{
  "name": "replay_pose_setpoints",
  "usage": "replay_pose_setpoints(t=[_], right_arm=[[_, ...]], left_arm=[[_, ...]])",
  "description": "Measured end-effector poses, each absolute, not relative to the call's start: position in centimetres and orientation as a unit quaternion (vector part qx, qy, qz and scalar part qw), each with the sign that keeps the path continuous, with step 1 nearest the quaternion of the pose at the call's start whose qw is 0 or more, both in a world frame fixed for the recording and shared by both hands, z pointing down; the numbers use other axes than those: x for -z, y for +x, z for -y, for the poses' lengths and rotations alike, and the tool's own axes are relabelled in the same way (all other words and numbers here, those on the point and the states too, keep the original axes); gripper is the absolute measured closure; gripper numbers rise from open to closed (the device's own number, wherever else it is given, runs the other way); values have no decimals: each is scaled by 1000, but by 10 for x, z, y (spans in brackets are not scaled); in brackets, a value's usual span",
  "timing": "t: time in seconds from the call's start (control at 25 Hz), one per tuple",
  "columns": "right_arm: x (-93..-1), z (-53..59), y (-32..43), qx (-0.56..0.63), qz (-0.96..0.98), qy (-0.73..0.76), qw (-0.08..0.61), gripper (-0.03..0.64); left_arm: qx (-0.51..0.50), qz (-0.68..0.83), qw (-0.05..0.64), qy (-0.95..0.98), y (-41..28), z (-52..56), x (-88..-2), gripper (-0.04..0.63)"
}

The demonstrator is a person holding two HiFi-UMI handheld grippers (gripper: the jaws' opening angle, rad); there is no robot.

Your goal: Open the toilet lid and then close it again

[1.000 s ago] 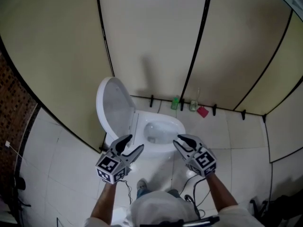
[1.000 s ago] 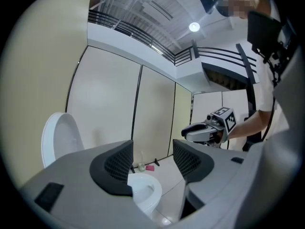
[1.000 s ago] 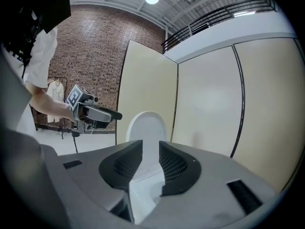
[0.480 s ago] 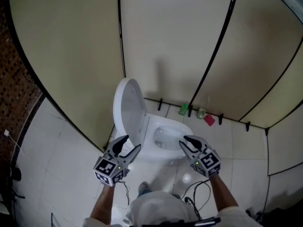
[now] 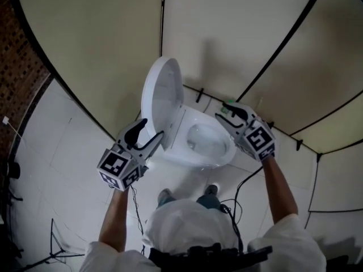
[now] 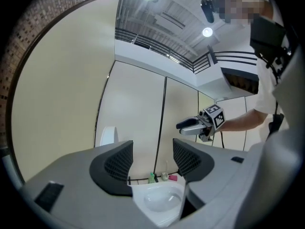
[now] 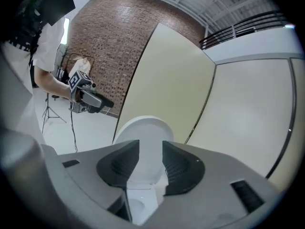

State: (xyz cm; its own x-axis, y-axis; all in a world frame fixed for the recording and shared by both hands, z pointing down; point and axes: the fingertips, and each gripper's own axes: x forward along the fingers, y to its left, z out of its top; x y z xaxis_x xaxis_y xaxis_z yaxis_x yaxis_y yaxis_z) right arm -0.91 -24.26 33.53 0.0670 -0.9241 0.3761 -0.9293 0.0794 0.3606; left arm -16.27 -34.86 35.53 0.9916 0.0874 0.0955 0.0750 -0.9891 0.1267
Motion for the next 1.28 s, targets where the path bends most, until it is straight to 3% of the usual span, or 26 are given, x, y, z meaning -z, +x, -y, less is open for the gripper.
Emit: replay_pose_setpoints(t=[0.2,0.32,0.56,0.92,1.28], right_arm=[[-317,274,36,40,728,587,351,465],[-283,304,53,82,759,506,401,412],[-260,346,63,148,816,360,427,365],[-302,471,10,234,802,136,532,293],[-348,529,-20,187,771,15,609,310]], left_arm=[[-35,27,67,997,-152,344,-337,337],[-22,90,88,992,-151,341,-306,337],[-9,205,141,969,-143,311,-305,337],[-23,289,158,944,-138,275,-316,337],[-53,326,150,932,-166,261,-331,337]])
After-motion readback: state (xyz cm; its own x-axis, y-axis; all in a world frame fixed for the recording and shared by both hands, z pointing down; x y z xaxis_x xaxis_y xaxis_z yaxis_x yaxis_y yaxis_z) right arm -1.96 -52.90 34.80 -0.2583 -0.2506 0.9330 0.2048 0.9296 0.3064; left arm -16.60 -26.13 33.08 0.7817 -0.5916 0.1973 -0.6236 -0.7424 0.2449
